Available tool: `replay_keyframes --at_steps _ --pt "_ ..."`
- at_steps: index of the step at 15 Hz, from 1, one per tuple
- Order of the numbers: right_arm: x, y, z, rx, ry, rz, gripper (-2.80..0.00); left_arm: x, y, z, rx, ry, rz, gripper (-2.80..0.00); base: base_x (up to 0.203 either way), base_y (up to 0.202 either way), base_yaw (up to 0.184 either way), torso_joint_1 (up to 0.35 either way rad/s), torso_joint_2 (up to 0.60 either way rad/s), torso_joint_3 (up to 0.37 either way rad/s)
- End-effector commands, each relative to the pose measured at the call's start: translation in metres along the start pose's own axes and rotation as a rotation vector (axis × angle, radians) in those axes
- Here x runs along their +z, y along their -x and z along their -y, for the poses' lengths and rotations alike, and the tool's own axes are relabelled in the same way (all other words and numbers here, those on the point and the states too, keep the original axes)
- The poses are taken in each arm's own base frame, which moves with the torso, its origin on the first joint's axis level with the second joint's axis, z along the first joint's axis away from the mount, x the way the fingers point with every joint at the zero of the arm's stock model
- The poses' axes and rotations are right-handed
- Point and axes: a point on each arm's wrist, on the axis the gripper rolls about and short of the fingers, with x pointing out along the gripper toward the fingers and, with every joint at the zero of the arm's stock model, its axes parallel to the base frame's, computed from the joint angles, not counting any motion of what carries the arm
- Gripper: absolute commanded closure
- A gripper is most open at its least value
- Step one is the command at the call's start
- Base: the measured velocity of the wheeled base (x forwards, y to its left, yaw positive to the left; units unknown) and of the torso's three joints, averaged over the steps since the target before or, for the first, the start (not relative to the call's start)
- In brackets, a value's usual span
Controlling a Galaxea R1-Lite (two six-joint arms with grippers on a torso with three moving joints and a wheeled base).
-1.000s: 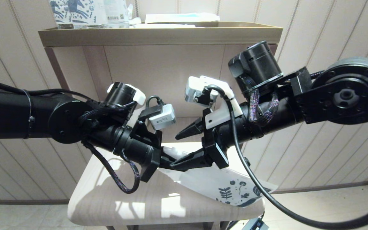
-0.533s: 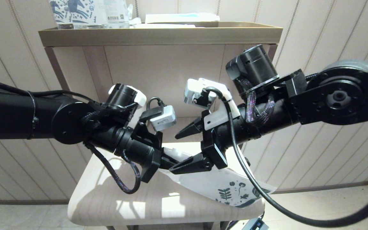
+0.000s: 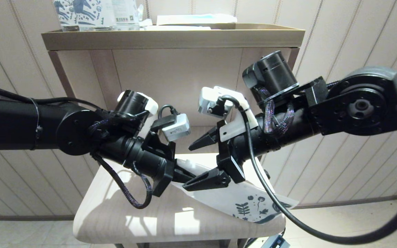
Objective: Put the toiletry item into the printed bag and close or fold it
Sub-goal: Close the strorage bag and place it on the desk
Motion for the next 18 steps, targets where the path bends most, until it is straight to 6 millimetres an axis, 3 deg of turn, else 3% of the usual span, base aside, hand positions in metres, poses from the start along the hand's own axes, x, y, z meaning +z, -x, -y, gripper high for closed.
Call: replay_keyframes --at_steps 1,2,3,18 --pt "-0.0005 -0.0005 0.0001 0.010 0.001 0.002 -2.80 -0.0003 -0.0005 0.0000 -0.006 -0.002 0.001 0.00 0.000 0.000 0.000 0.000 0.00 0.000" --pt "-0.0010 -0.0008 0.0005 0.010 -0.001 0.001 -2.80 -0.0004 -0.0006 0.0000 -0.006 -0.002 0.001 0.00 0.000 0.000 0.000 0.000 0.00 0.000" --pt "-0.0011 -0.0007 0.0005 0.013 -0.002 0.002 0.00 -0.0004 -0.0006 0.0000 -0.006 -0.002 0.001 0.00 0.000 0.000 0.000 0.000 0.00 0.000" --pt "-0.0041 0.0014 0.0004 0.027 -0.007 0.005 0.00 0.0005 0.0008 0.0013 -0.004 -0.003 0.003 0.00 0.000 0.000 0.000 0.000 0.00 0.000"
